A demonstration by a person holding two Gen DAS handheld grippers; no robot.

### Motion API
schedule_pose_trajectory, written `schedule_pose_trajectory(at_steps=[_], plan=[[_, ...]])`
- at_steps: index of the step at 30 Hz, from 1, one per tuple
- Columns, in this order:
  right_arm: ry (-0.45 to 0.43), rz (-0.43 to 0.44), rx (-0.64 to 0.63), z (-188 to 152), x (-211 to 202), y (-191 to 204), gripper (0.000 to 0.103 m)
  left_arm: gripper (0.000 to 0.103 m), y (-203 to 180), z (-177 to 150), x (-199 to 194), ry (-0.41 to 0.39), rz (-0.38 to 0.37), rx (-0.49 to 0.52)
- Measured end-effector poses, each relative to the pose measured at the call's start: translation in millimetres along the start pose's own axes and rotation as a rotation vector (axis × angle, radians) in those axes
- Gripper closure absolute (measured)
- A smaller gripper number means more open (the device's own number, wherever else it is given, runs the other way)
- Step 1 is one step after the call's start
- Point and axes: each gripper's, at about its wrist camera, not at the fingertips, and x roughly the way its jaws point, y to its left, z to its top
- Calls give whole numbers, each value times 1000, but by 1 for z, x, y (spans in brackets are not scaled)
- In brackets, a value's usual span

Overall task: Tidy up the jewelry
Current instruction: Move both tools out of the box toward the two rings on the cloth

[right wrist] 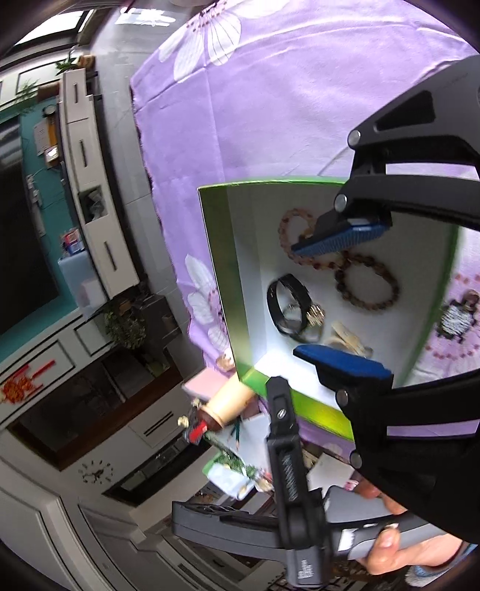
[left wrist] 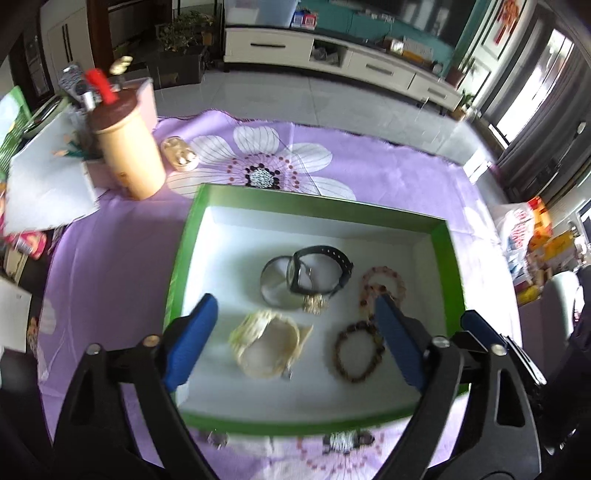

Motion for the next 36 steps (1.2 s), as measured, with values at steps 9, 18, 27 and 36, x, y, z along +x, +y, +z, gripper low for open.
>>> schedule_pose_trajectory(at_steps=[9,18,27,36], plan=[[6,-7,-135,-57,-51,41,50,12,53,-75,-59,-62,-6,-35],[134,-139,-171,-123,-32,37,50,12,80,-148,-27,7,56,-19],[183,-230,-221,-150,1,39,50,12,77,-177,-10,-31,46,60],[195,-271,-283,-145,25,48,62,20,68,-170,1,-41,41,140]])
